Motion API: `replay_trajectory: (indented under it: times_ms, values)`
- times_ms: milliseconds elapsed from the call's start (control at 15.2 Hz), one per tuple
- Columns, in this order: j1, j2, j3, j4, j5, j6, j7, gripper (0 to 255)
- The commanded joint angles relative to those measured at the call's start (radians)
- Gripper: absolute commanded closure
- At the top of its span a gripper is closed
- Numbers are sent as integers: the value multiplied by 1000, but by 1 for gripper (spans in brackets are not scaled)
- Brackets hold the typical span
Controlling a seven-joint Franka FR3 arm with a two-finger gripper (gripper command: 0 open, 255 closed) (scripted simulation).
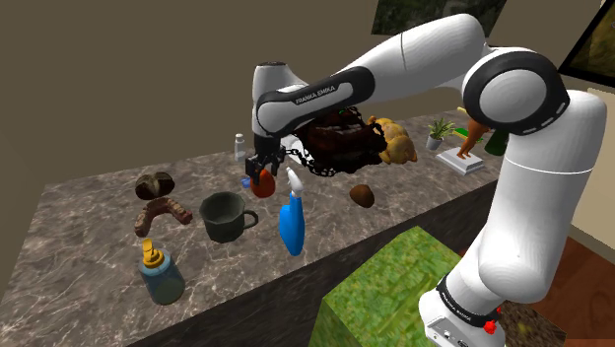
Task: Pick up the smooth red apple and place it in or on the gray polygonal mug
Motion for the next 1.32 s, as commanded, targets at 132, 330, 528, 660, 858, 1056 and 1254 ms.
replay_trajectory:
  times_ms: [132, 330, 528, 660, 858, 1056, 1254]
  values:
    - [-1, -20, 2, 26, 4, -46, 0, 255]
    - [-2, -34, 3, 48, 7, -82, 0, 255]
    - [-3, -47, 4, 72, 10, -118, 0, 255]
    - [-3, -55, 4, 89, 11, -143, 0, 255]
    - [-3, -65, 5, 116, 13, -180, 0, 255]
    - [-4, -73, 5, 146, 15, -217, 1, 255]
    - [-4, -79, 6, 178, 16, -256, 2, 255]
